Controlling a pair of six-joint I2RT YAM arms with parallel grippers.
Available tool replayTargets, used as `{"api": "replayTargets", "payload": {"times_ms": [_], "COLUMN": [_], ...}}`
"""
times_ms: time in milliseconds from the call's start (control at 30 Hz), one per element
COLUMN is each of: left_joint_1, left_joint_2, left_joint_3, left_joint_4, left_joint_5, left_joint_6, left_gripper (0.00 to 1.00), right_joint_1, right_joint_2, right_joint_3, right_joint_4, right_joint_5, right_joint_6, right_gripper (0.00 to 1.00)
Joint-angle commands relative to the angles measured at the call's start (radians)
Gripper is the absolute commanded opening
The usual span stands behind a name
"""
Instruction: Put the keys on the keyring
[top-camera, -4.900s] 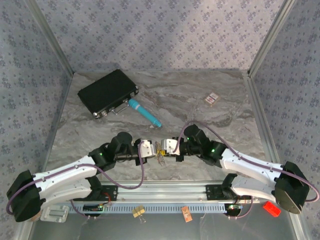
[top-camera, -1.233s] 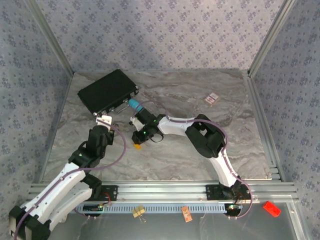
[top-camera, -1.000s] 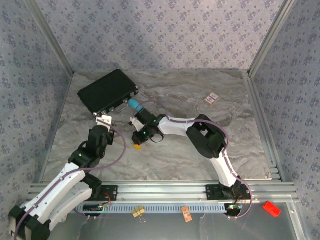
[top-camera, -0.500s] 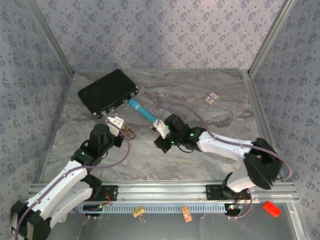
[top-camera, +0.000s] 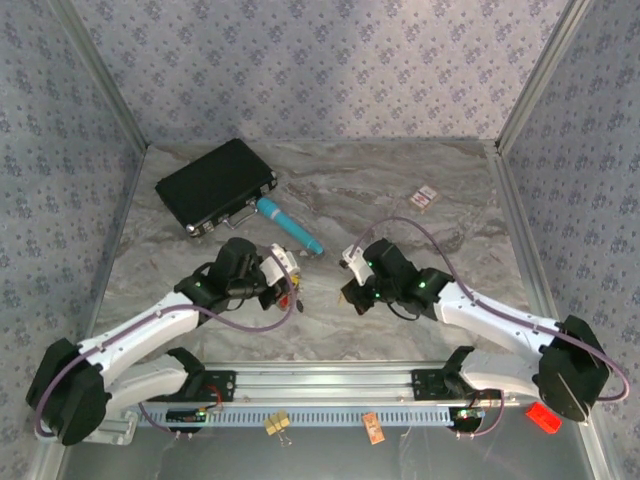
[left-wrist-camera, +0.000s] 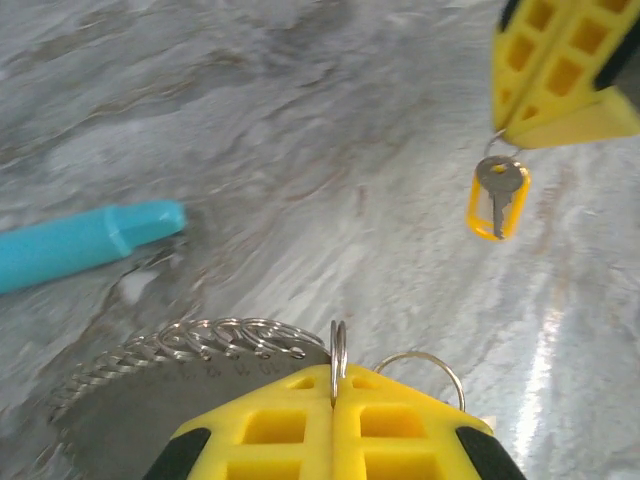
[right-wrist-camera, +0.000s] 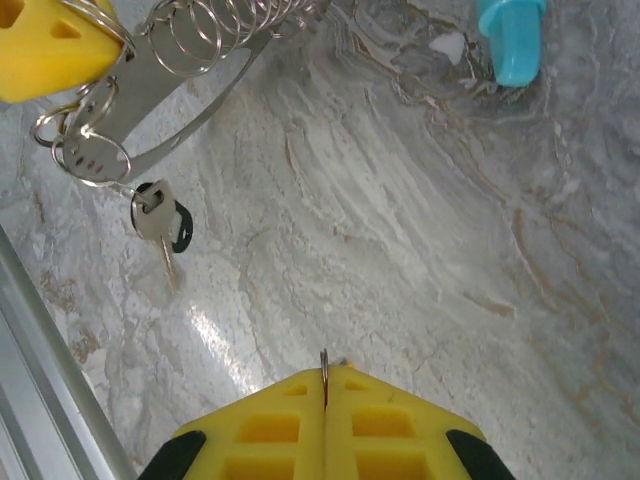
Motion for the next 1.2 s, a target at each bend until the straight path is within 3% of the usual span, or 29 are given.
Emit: {"api": "replayTargets", "payload": {"times_ms": [0,200,533,1167], "left_joint_1": [-0.023,-0.044,-0.077,-0.086], "left_joint_2": [0.038,0.111,0.125,0.090], "left_joint_3": [0.064,0.122,0.121,0.084], "left_joint_4": [-0.009,-0.094,-0.081,-0.059], "left_joint_5": [0.142,0.142,0.144,0.200], "left_joint_6": [0.052,0.025,0.010,0.057], "left_gripper": [0.00,0.00,0.00,0.00], "right_joint_1": [0.001,0.000,0.028,0.083], "right_joint_2": [-0.032,-0.045,-0.034,0.035], "right_joint_3": [-0.029,-0.040,-0.022,0.004], "right_joint_4": [0.032,0.124,0.212,0.309], "right_joint_5": [-0.033,-0.125,-0.242,-0.190], "right_joint_6": [0.017,-0.050,-0.128,-0.129], "right_gripper": [0.00,0.00,0.00,0.00]}}
